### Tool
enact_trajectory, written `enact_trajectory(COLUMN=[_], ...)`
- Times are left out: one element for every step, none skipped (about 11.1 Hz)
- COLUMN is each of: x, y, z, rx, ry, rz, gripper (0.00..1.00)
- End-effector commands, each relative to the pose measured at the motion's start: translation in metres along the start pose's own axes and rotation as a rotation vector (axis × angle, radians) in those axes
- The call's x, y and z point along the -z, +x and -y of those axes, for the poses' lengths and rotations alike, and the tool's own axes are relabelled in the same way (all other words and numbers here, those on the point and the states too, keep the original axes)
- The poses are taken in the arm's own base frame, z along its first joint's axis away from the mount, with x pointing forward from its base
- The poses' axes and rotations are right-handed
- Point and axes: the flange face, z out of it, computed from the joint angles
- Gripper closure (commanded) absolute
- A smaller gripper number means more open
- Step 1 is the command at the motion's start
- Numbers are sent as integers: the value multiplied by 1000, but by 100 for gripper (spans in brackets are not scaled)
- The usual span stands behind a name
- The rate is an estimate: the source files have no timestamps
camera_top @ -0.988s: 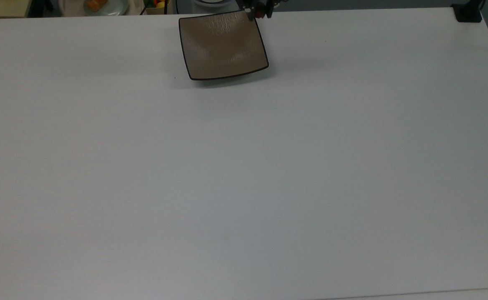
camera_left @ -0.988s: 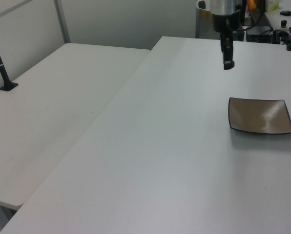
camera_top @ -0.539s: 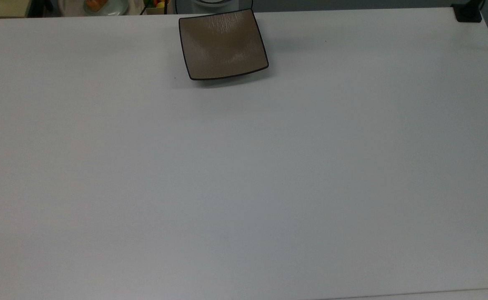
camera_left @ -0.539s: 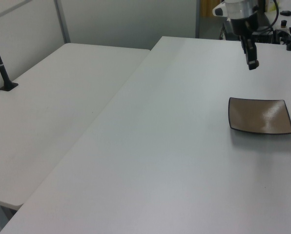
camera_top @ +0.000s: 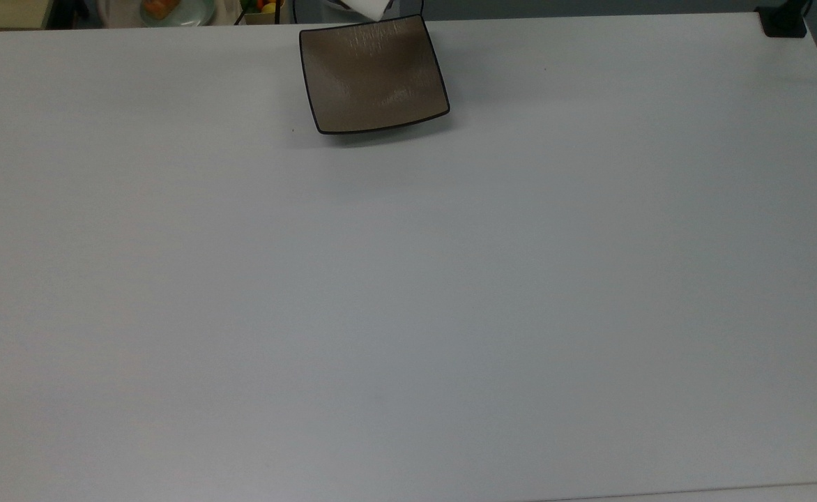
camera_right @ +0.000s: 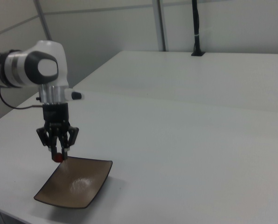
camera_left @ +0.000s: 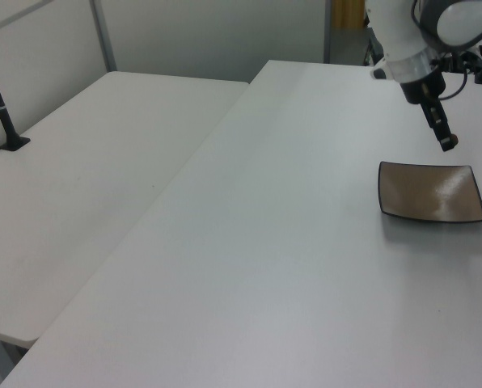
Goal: Strawberries on a ceramic plate
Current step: 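Lower the strawberry onto the plate and open the gripper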
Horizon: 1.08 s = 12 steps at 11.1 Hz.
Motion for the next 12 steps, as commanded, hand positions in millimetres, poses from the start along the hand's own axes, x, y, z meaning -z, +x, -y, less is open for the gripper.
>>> enact_trajectory(x=[-40,-48,-56,-64,-72,-79,-86,-91,-100,-108,-114,-113], y=[4,9,14,19,23,26,32,37,41,46,51,53], z=[-4,-5,-5,-5,-4,-4,-4,-5,-5,-5,-5,-5], rx=[1,-2,-8,-28,-43,-54,-54,-57,-58,-58,-57,-58], ry=[20,19,18,34,33,33,34,33,34,36,39,39], rz=[-48,-75,-109,-137,-158,-167,-174,-192,-194,-185,-174,-179], gripper=[84,84,84,84,84,84,84,84,84,84,83,82])
